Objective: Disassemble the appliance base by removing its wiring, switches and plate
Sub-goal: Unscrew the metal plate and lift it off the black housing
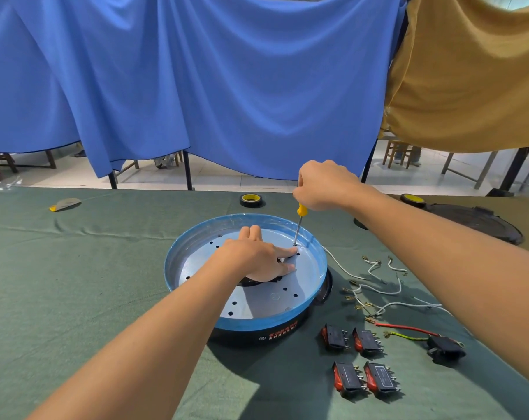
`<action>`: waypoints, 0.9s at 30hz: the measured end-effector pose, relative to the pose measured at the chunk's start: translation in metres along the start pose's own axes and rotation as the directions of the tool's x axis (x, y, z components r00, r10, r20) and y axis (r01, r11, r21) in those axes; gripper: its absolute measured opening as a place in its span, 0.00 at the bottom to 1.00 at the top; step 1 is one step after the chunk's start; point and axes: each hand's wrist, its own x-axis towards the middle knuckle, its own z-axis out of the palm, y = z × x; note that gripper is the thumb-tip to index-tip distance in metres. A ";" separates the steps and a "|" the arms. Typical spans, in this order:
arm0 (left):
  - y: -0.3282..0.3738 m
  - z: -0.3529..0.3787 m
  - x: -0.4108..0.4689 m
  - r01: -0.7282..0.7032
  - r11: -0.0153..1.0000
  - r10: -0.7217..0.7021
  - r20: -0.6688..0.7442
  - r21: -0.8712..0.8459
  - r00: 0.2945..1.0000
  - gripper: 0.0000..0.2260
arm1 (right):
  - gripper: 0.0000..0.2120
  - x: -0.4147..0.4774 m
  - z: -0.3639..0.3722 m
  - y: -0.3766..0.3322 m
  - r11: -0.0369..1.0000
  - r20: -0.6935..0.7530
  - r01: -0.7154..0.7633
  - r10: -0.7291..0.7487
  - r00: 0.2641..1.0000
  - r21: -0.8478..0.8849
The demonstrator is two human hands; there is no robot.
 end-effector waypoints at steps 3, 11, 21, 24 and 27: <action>0.000 0.000 0.001 0.000 1.000 0.000 -0.002 -0.003 1.000 0.23 | 0.11 -0.001 -0.001 0.000 1.000 0.007 0.001 -0.002 1.000 0.004; 0.000 0.000 0.000 0.003 1.000 -0.003 -0.005 -0.005 1.000 0.23 | 0.04 0.001 0.003 0.001 1.000 0.002 0.023 -0.023 1.000 0.007; 0.000 0.000 -0.001 0.003 1.000 -0.003 -0.001 -0.010 1.000 0.23 | 0.11 -0.001 0.002 0.000 1.000 -0.009 0.013 -0.013 1.000 -0.010; 0.000 0.000 0.000 0.006 1.000 -0.006 -0.004 -0.005 1.000 0.23 | 0.17 -0.001 0.003 0.000 0.999 -0.048 0.005 -0.008 0.999 -0.050; 0.000 0.000 0.000 0.007 1.000 -0.007 -0.004 -0.005 1.000 0.23 | 0.08 0.000 0.004 -0.001 1.000 -0.024 0.008 -0.008 1.000 -0.017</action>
